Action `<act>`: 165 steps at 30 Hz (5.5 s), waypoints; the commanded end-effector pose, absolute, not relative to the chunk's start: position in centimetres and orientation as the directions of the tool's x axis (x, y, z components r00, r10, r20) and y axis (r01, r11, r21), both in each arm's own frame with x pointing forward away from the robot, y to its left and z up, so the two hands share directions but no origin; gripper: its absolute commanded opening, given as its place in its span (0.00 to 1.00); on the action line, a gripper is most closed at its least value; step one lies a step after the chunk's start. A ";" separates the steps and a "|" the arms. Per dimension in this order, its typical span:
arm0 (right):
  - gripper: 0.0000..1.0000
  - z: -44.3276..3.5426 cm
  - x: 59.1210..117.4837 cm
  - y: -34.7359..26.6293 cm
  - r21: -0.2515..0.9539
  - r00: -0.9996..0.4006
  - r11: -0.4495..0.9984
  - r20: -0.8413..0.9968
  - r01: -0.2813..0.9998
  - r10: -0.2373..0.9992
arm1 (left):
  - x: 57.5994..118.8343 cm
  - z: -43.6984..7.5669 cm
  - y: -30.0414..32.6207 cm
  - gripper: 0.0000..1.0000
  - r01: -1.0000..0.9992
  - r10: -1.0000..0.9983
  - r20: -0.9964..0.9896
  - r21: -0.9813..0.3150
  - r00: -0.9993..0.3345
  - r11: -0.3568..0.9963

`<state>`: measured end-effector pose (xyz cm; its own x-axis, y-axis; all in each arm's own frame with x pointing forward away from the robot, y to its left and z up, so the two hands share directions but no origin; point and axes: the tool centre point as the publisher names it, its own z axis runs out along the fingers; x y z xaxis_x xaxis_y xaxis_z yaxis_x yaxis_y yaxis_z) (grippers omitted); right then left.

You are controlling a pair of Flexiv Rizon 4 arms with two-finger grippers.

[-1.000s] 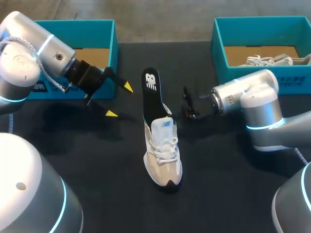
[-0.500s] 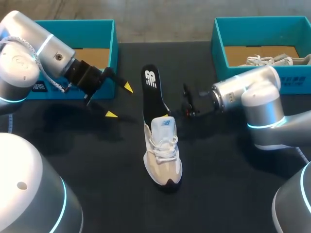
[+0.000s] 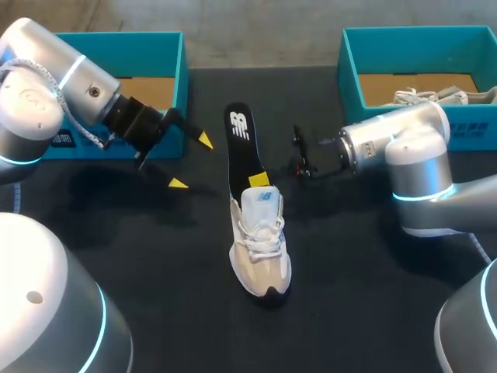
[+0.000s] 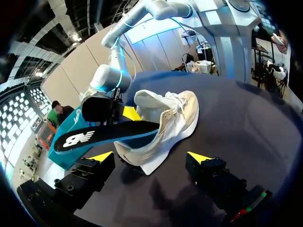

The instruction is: Take the shoe out of the shoebox, open the shoe tongue, remove and reinsert the insole, then place the shoe into the shoebox

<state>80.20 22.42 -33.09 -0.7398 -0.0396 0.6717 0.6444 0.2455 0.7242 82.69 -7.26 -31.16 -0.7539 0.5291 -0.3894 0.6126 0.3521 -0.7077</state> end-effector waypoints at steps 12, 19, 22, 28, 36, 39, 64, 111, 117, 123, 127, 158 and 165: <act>0.07 -33.7 79.9 23.6 0.700 -0.718 0.246 0.695 0.670 -0.023 | 82.2 -30.7 -7.4 1.00 0.627 0.550 -0.394 -0.703 -0.736 0.336; 0.00 -34.0 79.8 23.3 0.690 -0.710 0.254 0.704 0.677 -0.018 | 82.1 -29.5 -7.7 1.00 0.647 0.572 -0.397 -0.685 -0.718 0.335; 0.00 -34.5 79.4 23.3 0.680 -0.701 0.261 0.713 0.685 -0.017 | 82.3 -29.0 -8.0 1.00 0.660 0.582 -0.404 -0.674 -0.706 0.332; 0.00 -35.1 78.3 23.2 0.659 -0.685 0.272 0.729 0.701 -0.004 | 82.4 -28.1 -8.8 1.00 0.683 0.619 -0.392 -0.644 -0.681 0.345; 0.00 -35.6 77.4 23.3 0.634 -0.664 0.290 0.747 0.717 0.010 | 83.2 -27.8 -9.4 1.00 0.698 0.638 -0.372 -0.604 -0.674 0.385; 0.00 -35.6 77.2 23.7 0.627 -0.660 0.300 0.751 0.719 0.010 | 83.6 -27.9 -9.8 1.00 0.702 0.649 -0.368 -0.602 -0.666 0.380; 0.27 -34.4 78.5 24.2 0.655 -0.692 0.303 0.722 0.692 0.022 | 85.3 -28.4 -10.9 1.00 0.731 0.682 -0.372 -0.583 -0.629 0.356; 0.00 -34.6 76.9 22.6 0.609 -0.681 0.390 0.729 0.691 0.068 | 84.0 -28.4 -10.4 1.00 0.719 0.663 -0.374 -0.589 -0.648 0.369; 0.15 -33.9 77.3 22.6 0.623 -0.698 0.393 0.713 0.676 0.070 | 84.0 -28.5 -10.3 1.00 0.719 0.664 -0.376 -0.590 -0.646 0.366; 0.20 -33.0 78.0 22.8 0.638 -0.716 0.400 0.695 0.658 0.070 | 83.8 -28.6 -10.2 1.00 0.721 0.665 -0.380 -0.592 -0.643 0.359; 0.22 -32.9 78.5 23.1 0.646 -0.723 0.400 0.688 0.650 0.064 | 83.7 -28.6 -9.9 1.00 0.721 0.664 -0.380 -0.593 -0.644 0.359; 0.00 -35.8 75.8 23.3 0.567 -0.656 0.444 0.752 0.694 0.064 | 83.3 -28.1 -9.8 1.00 0.727 0.669 -0.382 -0.585 -0.637 0.359; 0.31 -34.3 76.6 23.2 0.598 -0.690 0.447 0.721 0.666 0.064 | 83.1 -28.0 -9.5 1.00 0.727 0.667 -0.384 -0.584 -0.639 0.361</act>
<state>76.54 23.26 -35.03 -0.6838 0.0556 0.7276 0.6706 0.4409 0.5965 83.36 -9.67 -28.09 -0.6389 0.6673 -0.3827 0.7257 0.3578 -0.5877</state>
